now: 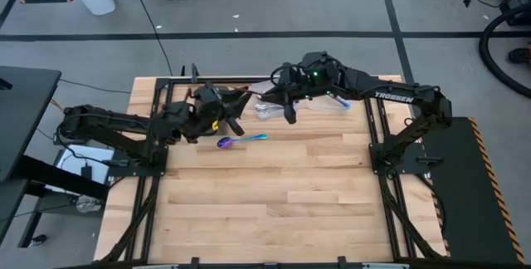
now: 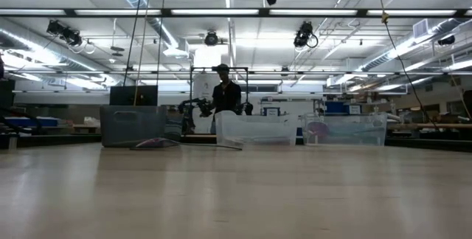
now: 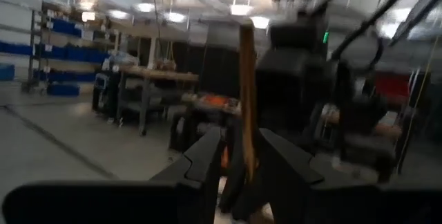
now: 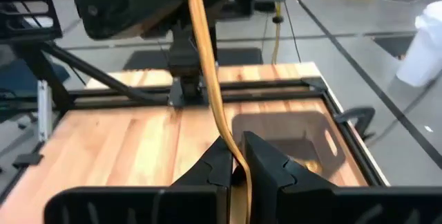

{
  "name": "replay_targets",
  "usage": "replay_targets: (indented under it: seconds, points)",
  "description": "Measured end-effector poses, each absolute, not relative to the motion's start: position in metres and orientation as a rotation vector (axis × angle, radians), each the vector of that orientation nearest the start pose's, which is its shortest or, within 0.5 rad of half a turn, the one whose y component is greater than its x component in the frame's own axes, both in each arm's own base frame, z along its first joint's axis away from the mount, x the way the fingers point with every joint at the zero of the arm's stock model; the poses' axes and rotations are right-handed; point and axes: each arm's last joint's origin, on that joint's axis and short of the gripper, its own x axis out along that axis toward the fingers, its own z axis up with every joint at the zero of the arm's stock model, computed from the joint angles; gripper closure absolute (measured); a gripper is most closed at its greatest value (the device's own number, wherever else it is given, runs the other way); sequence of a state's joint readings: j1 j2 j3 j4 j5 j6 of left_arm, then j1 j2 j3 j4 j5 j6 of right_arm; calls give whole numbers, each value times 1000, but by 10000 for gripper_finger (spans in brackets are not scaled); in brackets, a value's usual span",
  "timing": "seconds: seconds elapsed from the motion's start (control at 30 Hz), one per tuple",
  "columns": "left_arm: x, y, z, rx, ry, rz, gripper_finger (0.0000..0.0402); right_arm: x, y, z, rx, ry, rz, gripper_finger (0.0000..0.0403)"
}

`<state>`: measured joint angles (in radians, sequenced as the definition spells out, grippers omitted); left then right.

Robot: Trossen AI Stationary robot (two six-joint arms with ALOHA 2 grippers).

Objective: Sort silverware by color (type)
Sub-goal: Put the gold spoon into the black bin

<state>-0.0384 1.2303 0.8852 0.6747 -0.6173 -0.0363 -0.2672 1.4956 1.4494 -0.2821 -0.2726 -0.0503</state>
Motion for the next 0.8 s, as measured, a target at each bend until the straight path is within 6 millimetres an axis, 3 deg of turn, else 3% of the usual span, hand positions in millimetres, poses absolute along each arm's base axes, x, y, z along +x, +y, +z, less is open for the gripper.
replay_targets:
  seconds: [0.23, 0.43, 0.6, 0.8]
  points:
    - [239, -2, 366, -124, -219, 589, 299, 314, -87, 384, 27, 397, -6, 367]
    - [215, -8, 372, -104, -151, 587, 299, 304, -87, 367, -21, 590, 36, 367]
    - [219, -7, 362, -161, -91, 544, 299, 304, -85, 350, -53, 729, 63, 367]
    - [240, -3, 342, -285, 24, 449, 299, 309, -82, 336, -61, 826, 84, 367]
